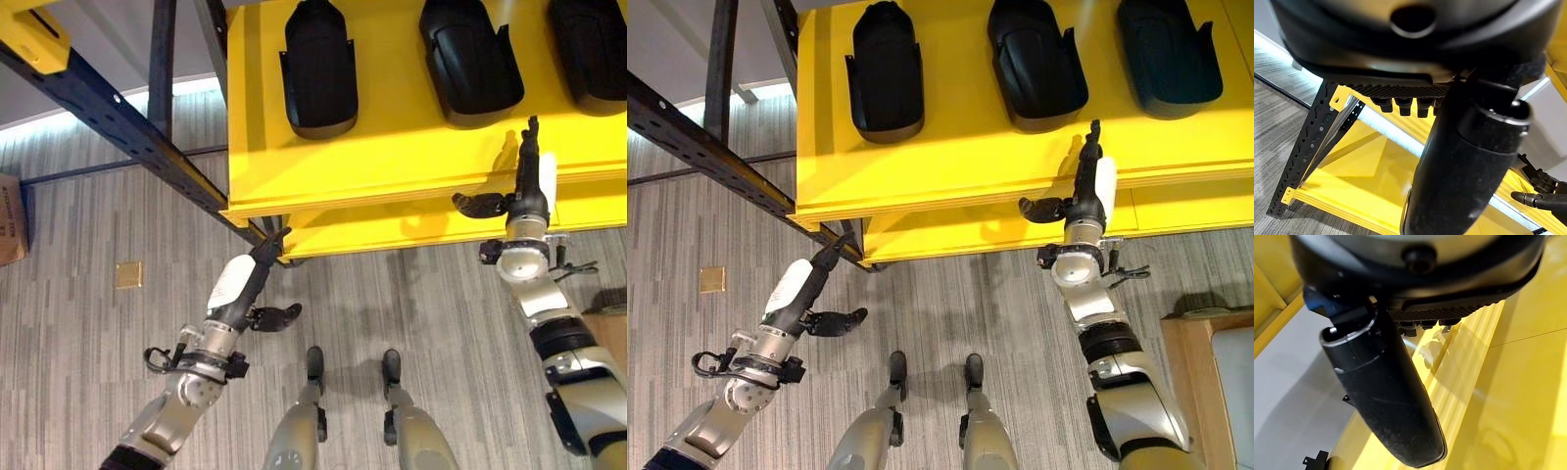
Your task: Move parts from the plastic box to the shelf.
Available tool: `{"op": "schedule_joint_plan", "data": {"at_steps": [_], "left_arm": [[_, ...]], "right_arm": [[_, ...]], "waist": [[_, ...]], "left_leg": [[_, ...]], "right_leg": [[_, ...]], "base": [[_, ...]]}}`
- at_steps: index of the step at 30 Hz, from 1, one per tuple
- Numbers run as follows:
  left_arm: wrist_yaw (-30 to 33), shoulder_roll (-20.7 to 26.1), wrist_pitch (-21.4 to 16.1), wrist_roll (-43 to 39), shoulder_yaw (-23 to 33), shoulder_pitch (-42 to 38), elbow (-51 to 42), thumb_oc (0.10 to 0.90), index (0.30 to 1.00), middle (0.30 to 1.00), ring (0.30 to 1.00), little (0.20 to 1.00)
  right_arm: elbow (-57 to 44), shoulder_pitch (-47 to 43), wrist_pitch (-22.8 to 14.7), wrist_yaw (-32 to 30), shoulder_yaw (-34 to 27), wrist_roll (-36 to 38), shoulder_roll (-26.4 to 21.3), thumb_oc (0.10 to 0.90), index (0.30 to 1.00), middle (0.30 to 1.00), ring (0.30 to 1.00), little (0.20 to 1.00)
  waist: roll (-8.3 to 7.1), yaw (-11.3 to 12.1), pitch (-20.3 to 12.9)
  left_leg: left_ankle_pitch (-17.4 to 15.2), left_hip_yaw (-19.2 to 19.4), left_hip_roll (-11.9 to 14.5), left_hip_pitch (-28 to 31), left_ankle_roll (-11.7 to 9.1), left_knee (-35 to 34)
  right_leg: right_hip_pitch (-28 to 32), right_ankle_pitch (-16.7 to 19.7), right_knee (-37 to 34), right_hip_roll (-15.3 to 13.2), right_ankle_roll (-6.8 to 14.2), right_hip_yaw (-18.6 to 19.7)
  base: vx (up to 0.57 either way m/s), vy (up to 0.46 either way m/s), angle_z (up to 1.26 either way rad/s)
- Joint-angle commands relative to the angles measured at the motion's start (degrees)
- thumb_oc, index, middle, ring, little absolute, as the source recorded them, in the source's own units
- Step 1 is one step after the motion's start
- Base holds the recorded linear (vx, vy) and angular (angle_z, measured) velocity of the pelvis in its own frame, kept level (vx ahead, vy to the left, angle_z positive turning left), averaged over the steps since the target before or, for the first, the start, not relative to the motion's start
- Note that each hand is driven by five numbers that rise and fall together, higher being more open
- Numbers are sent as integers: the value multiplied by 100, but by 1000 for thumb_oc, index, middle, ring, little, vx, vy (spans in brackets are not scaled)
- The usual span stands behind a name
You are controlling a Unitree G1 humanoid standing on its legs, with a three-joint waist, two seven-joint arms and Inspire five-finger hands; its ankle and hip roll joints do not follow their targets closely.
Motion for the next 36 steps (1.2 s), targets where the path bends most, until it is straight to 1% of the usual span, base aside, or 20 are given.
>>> {"op": "schedule_joint_plan", "data": {"at_steps": [1, 9, 22, 36], "left_arm": [[350, 138, -329, -283, 283, -127, -410, 900, 1000, 1000, 1000, 1000], [312, 165, -312, -319, 258, -162, -414, 900, 1000, 1000, 1000, 1000], [322, 223, -304, -404, 227, -196, -471, 900, 1000, 1000, 1000, 1000], [338, 195, -296, -423, 285, -165, -416, 900, 1000, 1000, 1000, 1000]], "right_arm": [[-117, -1039, -361, -50, 345, -67, -497, 900, 1000, 1000, 1000, 1000], [50, -1298, -322, 48, 586, -122, -540, 900, 1000, 1000, 1000, 1000], [933, -1729, -257, 177, 936, -3, -491, 900, 1000, 1000, 1000, 1000], [717, -1614, -236, 207, 942, -101, -411, 900, 1000, 1000, 1000, 1000]], "waist": [[-321, 65, -142], [-349, 95, -111], [-354, 165, -34], [-375, 170, -32]], "left_leg": [[-240, 128, 190, 536, -41, -38], [-214, 87, 176, 470, -44, -39], [-186, 28, 154, 415, -48, -36], [-192, 4, 151, 405, -32, -34]], "right_leg": [[-398, -550, 1038, -212, 99, -101], [-427, -540, 1033, -218, 98, -124], [-459, -515, 1020, -218, 89, -149], [-480, -496, 1026, -227, 89, -152]], "base": [[0, 0, 0], [-1, 0, 3], [0, 0, 2], [0, 0, 0]]}}
